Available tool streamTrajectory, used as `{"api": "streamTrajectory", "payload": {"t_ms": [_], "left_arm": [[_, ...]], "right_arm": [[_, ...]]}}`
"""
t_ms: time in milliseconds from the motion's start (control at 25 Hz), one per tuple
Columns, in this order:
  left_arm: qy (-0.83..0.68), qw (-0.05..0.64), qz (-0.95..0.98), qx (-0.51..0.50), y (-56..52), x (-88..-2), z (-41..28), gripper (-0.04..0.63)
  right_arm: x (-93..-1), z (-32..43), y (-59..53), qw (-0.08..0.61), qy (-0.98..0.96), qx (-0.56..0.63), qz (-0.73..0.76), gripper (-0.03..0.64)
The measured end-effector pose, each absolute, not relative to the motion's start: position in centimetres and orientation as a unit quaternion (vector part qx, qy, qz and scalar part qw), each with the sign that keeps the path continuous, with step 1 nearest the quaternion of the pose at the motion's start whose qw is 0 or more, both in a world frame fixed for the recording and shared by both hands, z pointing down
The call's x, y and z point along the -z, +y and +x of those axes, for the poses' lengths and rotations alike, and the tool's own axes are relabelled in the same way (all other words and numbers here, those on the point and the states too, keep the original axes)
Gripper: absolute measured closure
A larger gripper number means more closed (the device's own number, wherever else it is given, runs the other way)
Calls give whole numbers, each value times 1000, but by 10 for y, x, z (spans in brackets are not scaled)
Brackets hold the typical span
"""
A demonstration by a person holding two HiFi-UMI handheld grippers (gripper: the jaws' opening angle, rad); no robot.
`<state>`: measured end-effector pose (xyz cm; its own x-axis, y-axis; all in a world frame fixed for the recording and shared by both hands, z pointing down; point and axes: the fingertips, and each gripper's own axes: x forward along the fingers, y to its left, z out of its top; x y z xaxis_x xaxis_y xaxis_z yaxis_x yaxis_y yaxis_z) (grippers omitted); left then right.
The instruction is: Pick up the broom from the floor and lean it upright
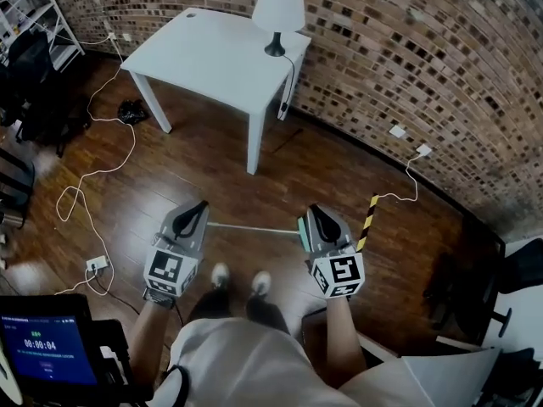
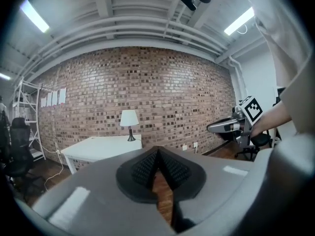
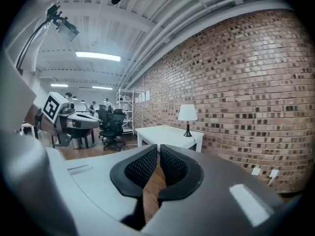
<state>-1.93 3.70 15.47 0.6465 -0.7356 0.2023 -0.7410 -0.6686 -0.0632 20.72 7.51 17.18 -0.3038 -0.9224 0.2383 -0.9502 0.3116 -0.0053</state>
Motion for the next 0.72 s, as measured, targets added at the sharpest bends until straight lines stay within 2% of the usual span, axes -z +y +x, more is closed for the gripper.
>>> {"api": "streamTrajectory", "payload": {"t_ms": [320, 400, 480, 720], "left_arm": [[-423, 56, 893, -145, -27, -236, -54, 597], [-433, 82, 884, -157, -40, -267, -67, 597], [-436, 104, 877, -175, -46, -304, -75, 597], [-412, 145, 873, -218, -50, -406, -72, 597]], "right_arm": [[-255, 154, 3, 152, -823, -128, 533, 546], [-286, 145, -15, 165, -819, -139, 531, 545], [-322, 137, -33, 182, -814, -140, 534, 571], [-440, 106, -69, 232, -818, -161, 502, 565]]}}
